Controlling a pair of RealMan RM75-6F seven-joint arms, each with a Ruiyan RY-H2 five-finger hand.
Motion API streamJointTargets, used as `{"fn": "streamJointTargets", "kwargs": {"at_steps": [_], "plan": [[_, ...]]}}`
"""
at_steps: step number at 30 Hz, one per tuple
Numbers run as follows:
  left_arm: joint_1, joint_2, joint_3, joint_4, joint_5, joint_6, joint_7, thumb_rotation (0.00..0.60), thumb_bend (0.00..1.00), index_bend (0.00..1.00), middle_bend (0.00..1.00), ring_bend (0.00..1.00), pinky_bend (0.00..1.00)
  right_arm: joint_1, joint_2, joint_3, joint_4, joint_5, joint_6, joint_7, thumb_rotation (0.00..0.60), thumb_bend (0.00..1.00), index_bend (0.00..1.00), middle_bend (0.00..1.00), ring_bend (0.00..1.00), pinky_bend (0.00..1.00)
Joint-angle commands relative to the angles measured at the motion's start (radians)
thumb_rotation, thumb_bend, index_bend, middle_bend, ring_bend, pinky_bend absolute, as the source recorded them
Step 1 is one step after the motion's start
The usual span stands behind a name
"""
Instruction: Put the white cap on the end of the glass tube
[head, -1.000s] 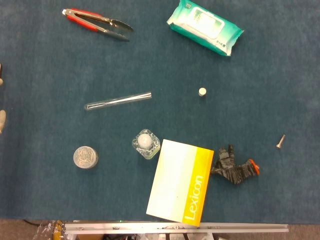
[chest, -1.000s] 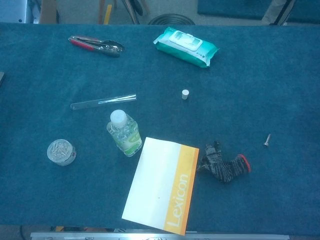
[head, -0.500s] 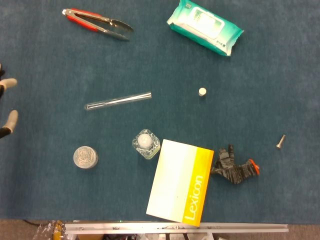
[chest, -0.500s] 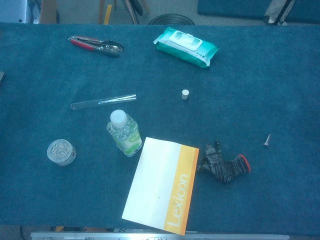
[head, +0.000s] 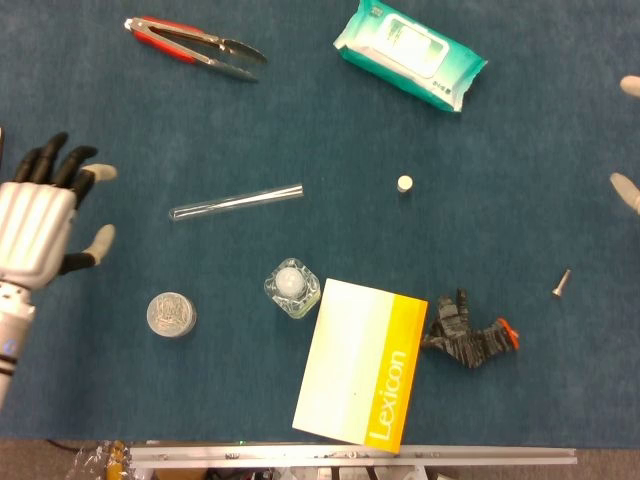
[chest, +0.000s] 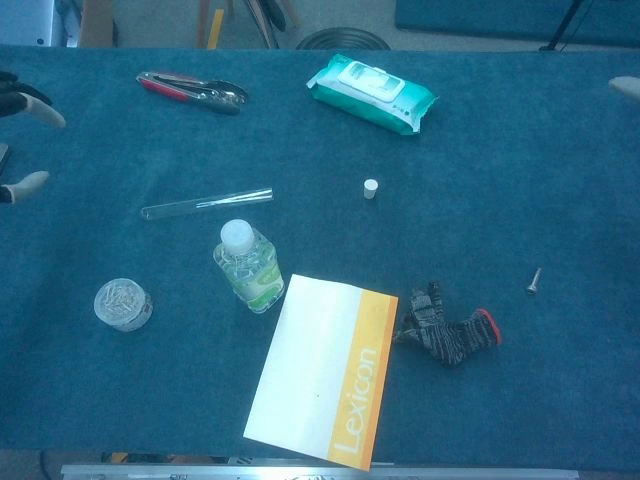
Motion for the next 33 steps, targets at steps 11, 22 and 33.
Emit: {"fn": "streamJointTargets", "kwargs": {"at_steps": [11, 22, 33], "plan": [[-0.157, -0.174, -0.041, 0.047, -0.256, -0.134, 0.223, 0.338, 0.31, 0.28, 0.16, 0.03, 0.12, 0.032, -0.024, 0.009, 0.041, 0.036, -0.031, 0.006, 0.6, 0.21, 0.19, 0.24, 0.13, 0.32], [-0.251, -0.327, -0.042, 0.132, -0.38, -0.14, 0.343, 0.342, 0.28, 0.24, 0.13, 0.03, 0.12, 0.034, -0.024, 0.001, 0.075, 0.039, -0.043, 0.045, 0.6, 0.2, 0.19, 0.24, 0.13, 0.32], [-0.31, -0.441, -0.049, 0.249, -0.465, -0.143, 0.363, 0.538, 0.28, 0.28, 0.16, 0.03, 0.12, 0.033, -0.021, -0.006, 0.102, 0.037, -0.052, 0.08, 0.6, 0.2, 0.19, 0.24, 0.13, 0.32]]}}
